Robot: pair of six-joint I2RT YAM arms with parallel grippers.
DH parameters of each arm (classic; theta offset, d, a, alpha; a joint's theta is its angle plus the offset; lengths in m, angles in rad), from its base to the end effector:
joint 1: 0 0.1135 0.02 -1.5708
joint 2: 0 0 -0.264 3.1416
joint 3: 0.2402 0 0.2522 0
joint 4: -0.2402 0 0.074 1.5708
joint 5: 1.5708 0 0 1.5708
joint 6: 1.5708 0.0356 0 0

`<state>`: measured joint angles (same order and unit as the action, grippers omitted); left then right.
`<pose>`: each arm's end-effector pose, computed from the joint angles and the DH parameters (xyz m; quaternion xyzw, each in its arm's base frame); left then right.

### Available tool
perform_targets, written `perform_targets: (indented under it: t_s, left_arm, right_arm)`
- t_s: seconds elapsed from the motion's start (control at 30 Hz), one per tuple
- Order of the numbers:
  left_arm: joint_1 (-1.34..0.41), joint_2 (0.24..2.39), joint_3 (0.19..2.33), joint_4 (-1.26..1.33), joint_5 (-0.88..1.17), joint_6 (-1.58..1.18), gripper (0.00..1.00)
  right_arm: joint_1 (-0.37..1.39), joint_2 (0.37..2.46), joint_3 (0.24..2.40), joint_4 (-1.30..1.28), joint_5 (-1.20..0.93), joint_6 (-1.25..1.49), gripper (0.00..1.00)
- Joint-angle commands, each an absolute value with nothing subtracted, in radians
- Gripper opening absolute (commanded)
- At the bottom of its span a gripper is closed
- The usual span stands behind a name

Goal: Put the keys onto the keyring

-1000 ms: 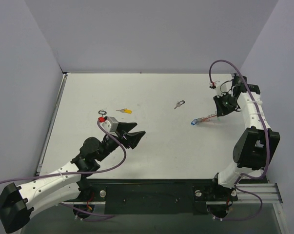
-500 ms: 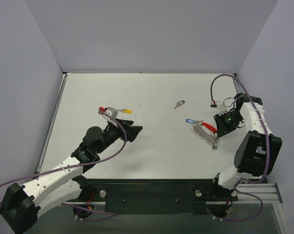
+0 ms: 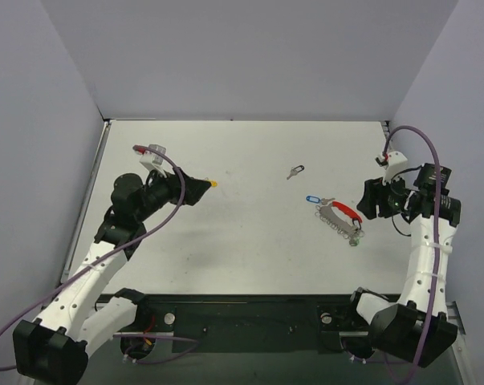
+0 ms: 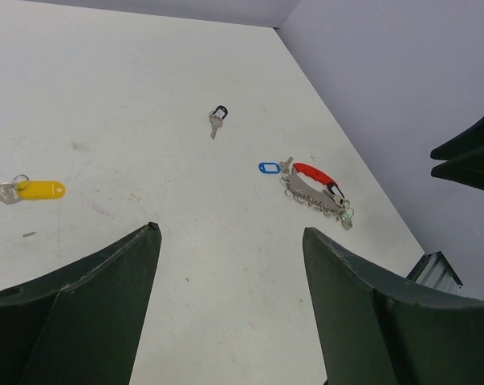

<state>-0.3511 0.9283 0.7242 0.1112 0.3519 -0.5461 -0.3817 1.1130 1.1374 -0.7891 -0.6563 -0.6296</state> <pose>0.2031 -0.0875 0.3240 0.0465 0.7358 -0.4042 0.5414 0.2127 -0.0620 0.3455 -0.2331 0.8485 0.0795 0.4684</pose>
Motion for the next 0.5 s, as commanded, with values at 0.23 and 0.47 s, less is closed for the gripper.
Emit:
perform_targets:
  t_s: [0.23, 0.47]
  left_arm:
    - [-0.169, 0.805, 0.764, -0.147, 0.448, -0.462, 0.85]
    - [-0.164, 0.769, 0.732, -0.259, 0.332, -0.287, 0.86]
  right_arm:
    - [-0.390, 0.917, 0.983, -0.399, -0.520, 0.073, 0.67]
    - [-0.434, 0.865, 1.003, -0.431, -0.488, 0.222, 0.74]
